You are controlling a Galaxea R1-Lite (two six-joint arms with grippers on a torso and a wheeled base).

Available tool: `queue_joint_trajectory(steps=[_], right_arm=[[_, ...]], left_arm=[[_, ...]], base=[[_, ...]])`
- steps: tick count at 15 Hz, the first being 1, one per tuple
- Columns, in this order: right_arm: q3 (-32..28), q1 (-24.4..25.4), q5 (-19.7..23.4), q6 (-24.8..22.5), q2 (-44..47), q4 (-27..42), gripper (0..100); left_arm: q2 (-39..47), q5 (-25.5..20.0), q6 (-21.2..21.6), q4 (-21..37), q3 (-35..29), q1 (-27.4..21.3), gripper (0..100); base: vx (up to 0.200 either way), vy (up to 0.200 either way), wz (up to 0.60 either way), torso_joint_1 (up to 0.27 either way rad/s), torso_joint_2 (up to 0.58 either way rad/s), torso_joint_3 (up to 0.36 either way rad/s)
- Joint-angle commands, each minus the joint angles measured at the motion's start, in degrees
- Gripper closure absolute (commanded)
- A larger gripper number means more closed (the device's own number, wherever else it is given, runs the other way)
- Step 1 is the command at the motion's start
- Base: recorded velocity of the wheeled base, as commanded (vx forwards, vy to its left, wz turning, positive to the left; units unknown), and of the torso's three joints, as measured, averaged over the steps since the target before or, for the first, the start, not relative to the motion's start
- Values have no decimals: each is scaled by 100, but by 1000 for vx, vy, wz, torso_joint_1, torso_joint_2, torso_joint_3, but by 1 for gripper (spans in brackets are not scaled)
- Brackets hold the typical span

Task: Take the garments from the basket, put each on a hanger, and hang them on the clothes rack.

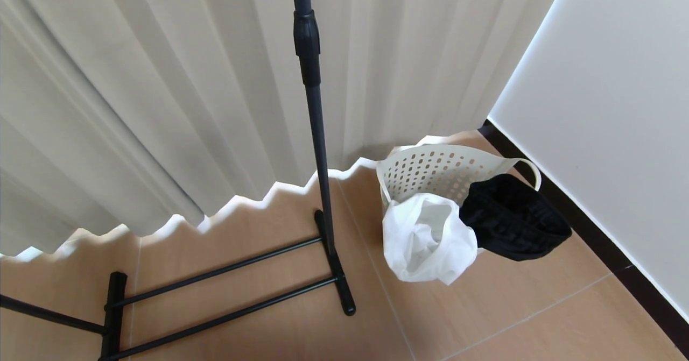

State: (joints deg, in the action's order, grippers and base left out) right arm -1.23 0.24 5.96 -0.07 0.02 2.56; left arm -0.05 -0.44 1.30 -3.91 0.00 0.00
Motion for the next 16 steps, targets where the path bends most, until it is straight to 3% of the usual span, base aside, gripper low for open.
queue_joint_trajectory(steps=[1,16], right_arm=[[0,2,2,-1,-2,-1,0],[0,-33,2,-28,121,8,0]], left_arm=[[5,0,1,-4,0,-9,0],[5,26,-69,-4,0,0,0]], base=[[0,0,0,2,2,-203],[0,0,0,3,1,-192]])
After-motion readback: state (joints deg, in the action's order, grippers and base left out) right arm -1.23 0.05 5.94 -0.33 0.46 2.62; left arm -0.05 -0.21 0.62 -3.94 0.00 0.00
